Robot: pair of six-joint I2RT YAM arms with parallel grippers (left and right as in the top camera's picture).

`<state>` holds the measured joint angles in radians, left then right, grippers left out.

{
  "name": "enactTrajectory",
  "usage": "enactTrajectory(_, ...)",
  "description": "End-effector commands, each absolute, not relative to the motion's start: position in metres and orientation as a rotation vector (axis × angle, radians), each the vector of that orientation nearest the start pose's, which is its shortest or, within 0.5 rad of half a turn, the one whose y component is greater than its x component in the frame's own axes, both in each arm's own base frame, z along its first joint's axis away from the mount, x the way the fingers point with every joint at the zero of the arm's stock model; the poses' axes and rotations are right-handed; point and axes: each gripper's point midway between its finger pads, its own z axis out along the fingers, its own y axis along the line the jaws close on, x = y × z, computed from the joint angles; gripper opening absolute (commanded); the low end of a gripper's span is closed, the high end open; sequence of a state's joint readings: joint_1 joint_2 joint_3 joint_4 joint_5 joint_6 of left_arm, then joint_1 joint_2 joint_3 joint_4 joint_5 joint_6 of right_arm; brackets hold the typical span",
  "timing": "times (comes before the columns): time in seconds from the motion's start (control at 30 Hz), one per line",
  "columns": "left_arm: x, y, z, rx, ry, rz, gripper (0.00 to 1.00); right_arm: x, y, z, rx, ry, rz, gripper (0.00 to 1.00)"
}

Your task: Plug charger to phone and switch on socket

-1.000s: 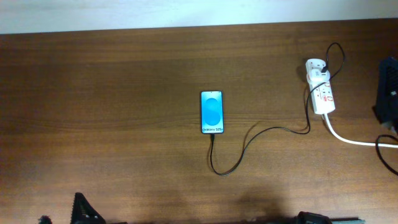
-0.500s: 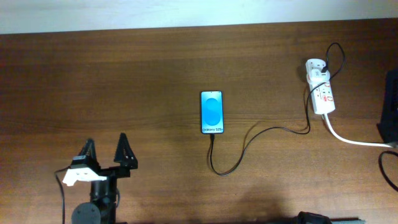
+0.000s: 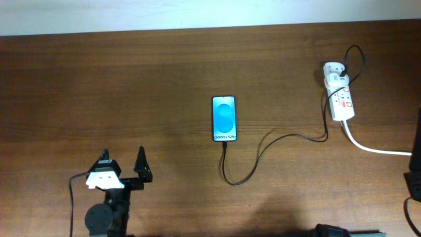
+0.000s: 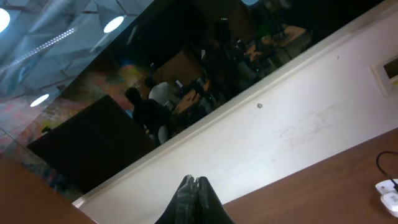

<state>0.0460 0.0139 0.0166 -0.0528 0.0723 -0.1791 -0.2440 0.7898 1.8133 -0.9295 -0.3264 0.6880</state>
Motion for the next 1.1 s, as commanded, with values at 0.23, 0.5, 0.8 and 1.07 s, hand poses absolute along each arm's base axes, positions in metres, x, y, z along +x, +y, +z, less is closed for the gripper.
enactTrajectory(0.23,0.246,-0.004,0.156,-0.106,1.650,-0.160,0.99,0.144,0.017,0.577,0.408,1.378,0.580,0.10)
enactTrajectory(0.5,0.246,-0.004,0.156,-0.106,1.650,-0.160,0.99,0.059,0.019,0.585,0.364,1.127,0.519,0.11)
enactTrajectory(0.8,0.246,-0.004,0.156,-0.106,1.650,-0.160,0.99,0.043,0.039,0.589,0.052,1.151,0.743,0.15)
enactTrajectory(1.07,0.246,-0.004,0.156,-0.106,1.650,-0.160,0.99,0.052,0.021,0.583,0.154,1.165,0.696,0.99)
